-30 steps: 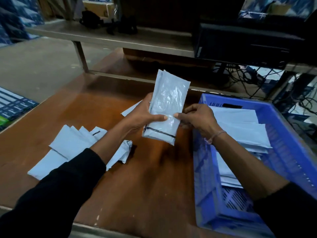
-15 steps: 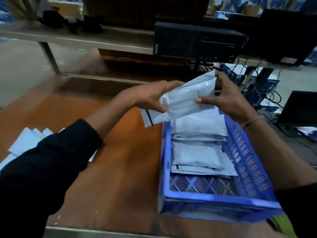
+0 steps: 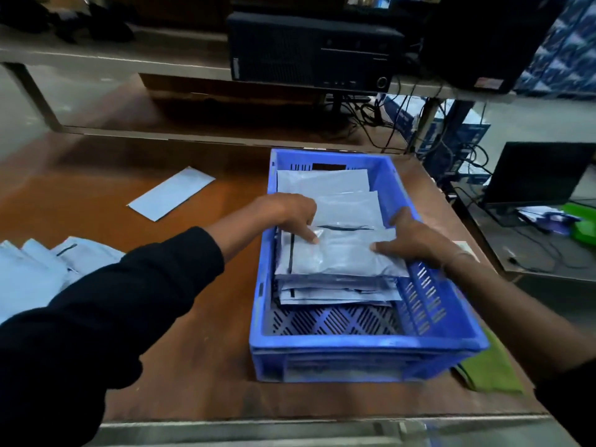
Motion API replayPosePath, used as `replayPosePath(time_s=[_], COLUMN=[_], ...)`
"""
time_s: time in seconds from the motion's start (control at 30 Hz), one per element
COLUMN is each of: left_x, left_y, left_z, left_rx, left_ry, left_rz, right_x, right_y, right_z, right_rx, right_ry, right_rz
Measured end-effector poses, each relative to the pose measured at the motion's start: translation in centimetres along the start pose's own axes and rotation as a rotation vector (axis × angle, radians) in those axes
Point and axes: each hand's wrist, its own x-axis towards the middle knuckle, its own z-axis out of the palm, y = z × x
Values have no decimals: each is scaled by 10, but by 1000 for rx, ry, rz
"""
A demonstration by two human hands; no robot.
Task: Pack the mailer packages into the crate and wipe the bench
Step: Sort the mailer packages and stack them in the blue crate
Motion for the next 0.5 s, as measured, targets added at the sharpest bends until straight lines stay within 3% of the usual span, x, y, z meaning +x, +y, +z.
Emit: replayPosePath(time_s=[0.23, 0.33, 0.5], left_x=[3, 0, 0], left_y=[17, 20, 21], left_z=[33, 43, 52], left_rx=[273, 205, 195], left_ry=[254, 219, 176], left_rz=[-5, 96, 91], right_x=[26, 30, 23], right_y=[-9, -8, -4], right_z=[34, 36, 43], right_rx=[-58, -165, -421], right_ry=[26, 79, 241], right_rz=[74, 24, -113])
